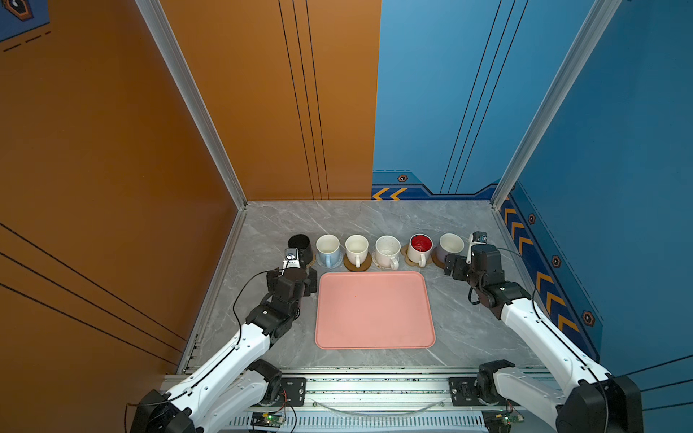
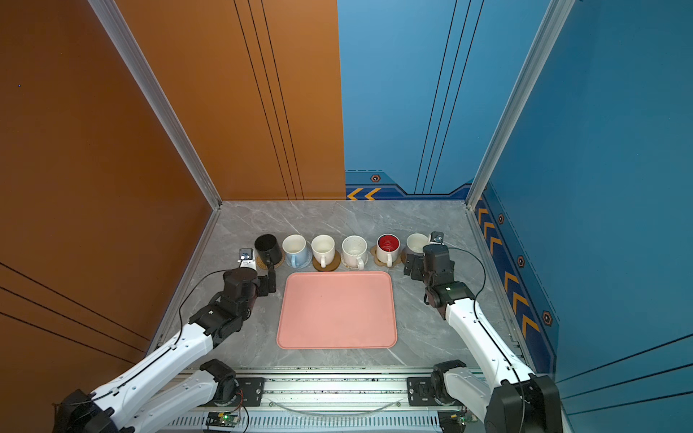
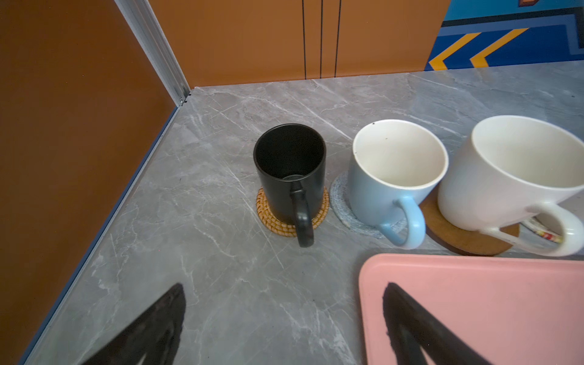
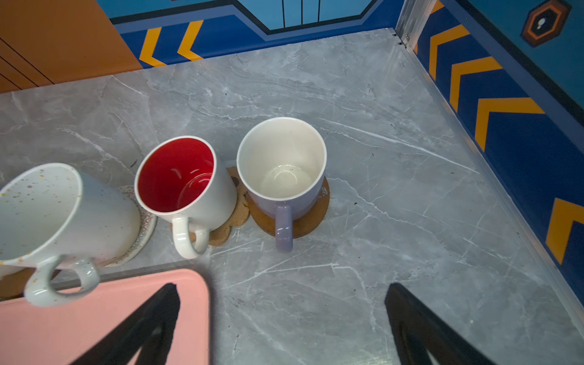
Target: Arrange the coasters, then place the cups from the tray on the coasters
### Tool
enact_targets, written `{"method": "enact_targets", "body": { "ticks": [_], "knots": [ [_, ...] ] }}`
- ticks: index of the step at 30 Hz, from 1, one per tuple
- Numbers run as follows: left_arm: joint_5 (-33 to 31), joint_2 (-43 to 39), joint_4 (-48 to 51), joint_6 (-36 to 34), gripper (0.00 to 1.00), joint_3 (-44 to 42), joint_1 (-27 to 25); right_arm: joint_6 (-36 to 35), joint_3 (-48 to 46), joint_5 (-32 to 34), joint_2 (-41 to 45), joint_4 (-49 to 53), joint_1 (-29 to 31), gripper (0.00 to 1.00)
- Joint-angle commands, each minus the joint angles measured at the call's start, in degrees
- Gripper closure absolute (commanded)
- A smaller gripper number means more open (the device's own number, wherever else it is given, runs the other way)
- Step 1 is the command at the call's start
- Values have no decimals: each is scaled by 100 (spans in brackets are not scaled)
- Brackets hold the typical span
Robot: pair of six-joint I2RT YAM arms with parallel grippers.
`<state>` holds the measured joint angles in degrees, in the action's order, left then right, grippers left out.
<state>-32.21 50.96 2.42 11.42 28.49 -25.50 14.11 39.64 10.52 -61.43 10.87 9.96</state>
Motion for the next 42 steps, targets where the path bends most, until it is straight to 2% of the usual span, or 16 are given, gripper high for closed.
{"method": "enact_targets", "body": {
  "ticks": [1,9,14,18,23,28,34,42],
  "knots": [
    [164,-74,-712,-249,2,-261,274,-384,-268,-125,-110,-733,-170,0],
    [585,113,-1856,-641,2,-818,1002,-755,-1072,-352,-325,-2558,-532,0],
    [833,216,-2318,-560,2,-969,1406,-849,-1246,-368,-901,-3401,-660,0],
    [769,362,-2840,-642,2,-1198,1572,-851,-1292,-565,-1438,-4000,-670,0],
    [743,505,-3482,-726,2,-1528,1653,-834,-1317,-645,-1787,-4232,-665,1],
    [816,731,-3714,-764,2,-1562,1765,-927,-1369,-652,-1823,-4397,-670,1],
    [1144,1568,-4544,-814,2,-1615,1908,-1189,-1389,-863,-1870,-4571,-679,1],
    [1340,1951,-4971,-811,2,-1547,2092,-1393,-1547,-820,-2071,-5171,-679,1]
  ]
}}
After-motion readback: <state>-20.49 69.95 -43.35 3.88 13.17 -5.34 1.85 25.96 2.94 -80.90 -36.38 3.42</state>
